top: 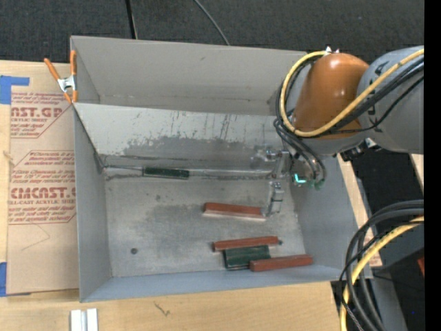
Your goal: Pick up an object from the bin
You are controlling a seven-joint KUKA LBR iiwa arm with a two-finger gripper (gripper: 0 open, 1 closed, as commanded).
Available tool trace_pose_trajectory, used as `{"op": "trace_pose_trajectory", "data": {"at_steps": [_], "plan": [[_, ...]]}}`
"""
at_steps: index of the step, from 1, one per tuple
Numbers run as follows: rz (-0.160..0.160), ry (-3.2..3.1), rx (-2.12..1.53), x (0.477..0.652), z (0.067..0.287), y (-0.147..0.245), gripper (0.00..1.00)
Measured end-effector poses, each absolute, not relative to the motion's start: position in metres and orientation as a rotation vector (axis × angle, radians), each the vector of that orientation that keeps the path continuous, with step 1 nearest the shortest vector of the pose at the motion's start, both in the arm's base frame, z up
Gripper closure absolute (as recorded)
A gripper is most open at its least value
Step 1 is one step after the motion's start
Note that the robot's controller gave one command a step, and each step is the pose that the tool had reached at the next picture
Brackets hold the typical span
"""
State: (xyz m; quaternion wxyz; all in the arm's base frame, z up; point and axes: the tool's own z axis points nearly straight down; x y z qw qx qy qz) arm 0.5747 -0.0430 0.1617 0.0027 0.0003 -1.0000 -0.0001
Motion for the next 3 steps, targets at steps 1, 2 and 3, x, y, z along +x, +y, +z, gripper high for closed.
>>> {"op": "trace_pose_trajectory", "data": {"at_steps": [1,2,3], "plan": [[0.000,-3.143,0.001,0.577,0.165,-0.043,0.00],[-0.001,-3.148,-0.091,0.567,0.115,-0.027,0.00],[-0.002,-3.140,-0.108,0.565,0.100,-0.022,0.00]]}}
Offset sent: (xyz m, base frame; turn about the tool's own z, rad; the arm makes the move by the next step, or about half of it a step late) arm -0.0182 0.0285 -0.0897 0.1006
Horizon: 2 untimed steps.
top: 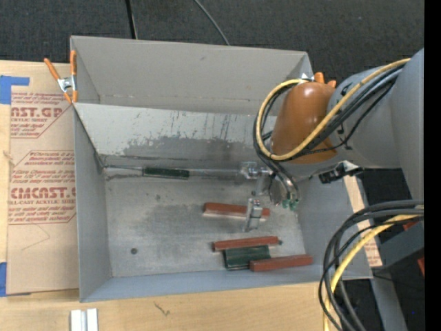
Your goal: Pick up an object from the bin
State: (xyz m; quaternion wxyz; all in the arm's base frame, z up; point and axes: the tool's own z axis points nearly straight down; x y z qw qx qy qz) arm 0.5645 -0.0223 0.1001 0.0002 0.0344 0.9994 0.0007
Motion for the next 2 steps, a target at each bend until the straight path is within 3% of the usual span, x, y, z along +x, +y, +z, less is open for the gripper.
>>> {"op": "trace_pose_trajectory", "data": {"at_steps": [1,2], "plan": [[0.004,3.141,-0.131,0.528,0.106,-0.037,0.00],[0.003,3.136,-0.050,0.588,0.071,0.002,1.00]]}}
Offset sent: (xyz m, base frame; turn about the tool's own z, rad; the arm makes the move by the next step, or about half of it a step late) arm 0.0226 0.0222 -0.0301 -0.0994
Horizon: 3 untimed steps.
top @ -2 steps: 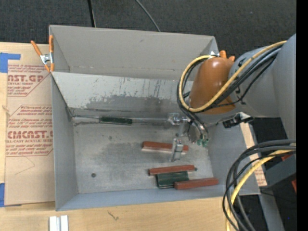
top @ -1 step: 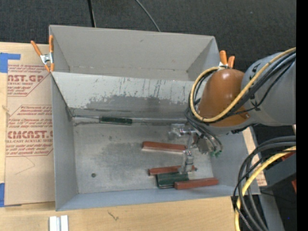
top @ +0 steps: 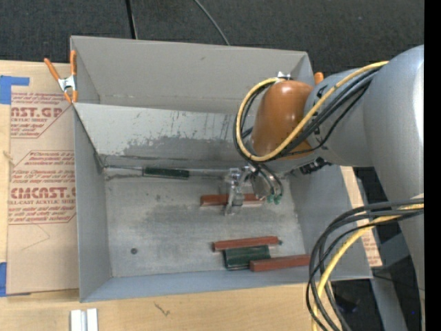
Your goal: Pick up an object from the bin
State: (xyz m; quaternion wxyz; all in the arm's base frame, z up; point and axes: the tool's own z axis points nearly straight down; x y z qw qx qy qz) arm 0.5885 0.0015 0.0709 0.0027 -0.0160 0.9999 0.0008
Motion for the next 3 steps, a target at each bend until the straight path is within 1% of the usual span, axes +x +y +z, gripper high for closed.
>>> {"op": "trace_pose_trajectory", "data": {"at_steps": [1,2,3], "plan": [[0.002,3.136,-0.050,0.588,0.071,0.002,1.00],[0.001,3.139,-0.055,0.577,0.159,0.012,1.00],[0.001,3.139,-0.055,0.577,0.159,0.012,1.00]]}}
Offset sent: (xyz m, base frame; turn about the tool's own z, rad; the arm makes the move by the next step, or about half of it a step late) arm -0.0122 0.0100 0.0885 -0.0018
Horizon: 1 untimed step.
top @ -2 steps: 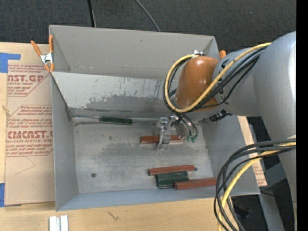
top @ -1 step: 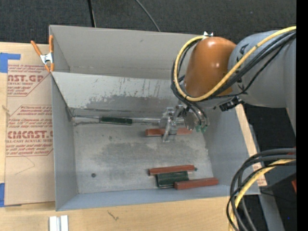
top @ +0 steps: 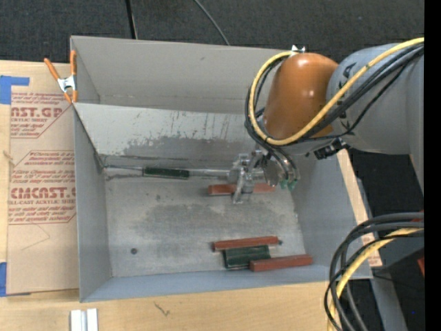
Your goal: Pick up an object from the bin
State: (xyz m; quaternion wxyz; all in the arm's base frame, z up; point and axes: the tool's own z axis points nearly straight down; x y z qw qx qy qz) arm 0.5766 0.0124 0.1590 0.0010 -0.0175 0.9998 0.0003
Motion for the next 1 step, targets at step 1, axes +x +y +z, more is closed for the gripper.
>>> {"op": "trace_pose_trajectory", "data": {"at_steps": [1], "plan": [[0.000,3.138,-0.059,0.5663,0.2359,0.0119,1.00]]}}
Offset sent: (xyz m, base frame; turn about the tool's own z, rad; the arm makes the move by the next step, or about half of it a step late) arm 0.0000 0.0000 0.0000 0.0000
